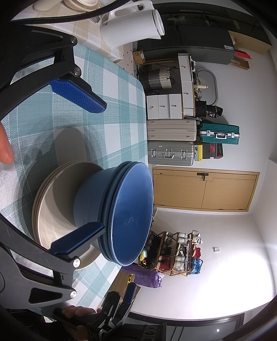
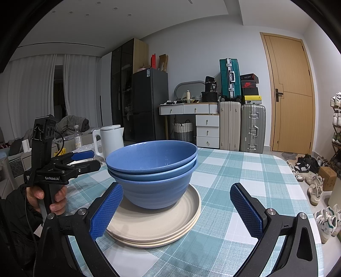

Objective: Organize plates and bowls

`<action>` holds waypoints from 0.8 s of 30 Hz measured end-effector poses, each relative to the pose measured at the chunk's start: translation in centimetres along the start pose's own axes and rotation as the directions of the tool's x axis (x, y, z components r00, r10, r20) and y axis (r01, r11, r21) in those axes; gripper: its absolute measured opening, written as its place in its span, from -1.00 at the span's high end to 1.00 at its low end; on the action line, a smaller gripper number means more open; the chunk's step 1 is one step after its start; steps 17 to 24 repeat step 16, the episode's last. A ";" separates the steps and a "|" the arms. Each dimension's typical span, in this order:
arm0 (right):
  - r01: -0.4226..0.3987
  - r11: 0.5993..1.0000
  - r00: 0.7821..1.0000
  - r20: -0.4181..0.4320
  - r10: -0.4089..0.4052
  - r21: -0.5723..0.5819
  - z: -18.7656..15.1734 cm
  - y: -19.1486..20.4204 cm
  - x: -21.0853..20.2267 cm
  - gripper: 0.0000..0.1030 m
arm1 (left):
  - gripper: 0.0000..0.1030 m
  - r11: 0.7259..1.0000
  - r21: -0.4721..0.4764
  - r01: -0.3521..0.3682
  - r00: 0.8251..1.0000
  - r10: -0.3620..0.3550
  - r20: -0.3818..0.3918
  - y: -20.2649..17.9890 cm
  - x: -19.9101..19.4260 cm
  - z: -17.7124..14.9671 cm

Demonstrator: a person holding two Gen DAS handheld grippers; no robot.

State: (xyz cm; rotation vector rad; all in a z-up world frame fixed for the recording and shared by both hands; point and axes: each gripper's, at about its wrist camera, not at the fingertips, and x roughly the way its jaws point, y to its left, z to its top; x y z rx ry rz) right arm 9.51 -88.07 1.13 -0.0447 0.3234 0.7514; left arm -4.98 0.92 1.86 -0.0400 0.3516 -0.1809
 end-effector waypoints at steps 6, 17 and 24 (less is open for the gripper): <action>0.000 1.000 1.000 -0.001 0.000 0.001 0.0 0.0 0.0 -0.99 | -0.98 1.000 0.000 0.000 1.000 0.000 0.000 0.0 0.0 0.0; 0.000 1.000 1.000 -0.001 0.000 0.000 0.0 0.0 0.0 -0.99 | -0.98 1.000 0.002 0.002 1.000 -0.002 0.003 -0.1 0.1 0.0; 0.000 1.000 1.000 -0.001 0.000 0.000 0.0 0.0 0.0 -0.99 | -0.98 1.000 0.002 0.002 1.000 -0.002 0.003 -0.1 0.1 0.0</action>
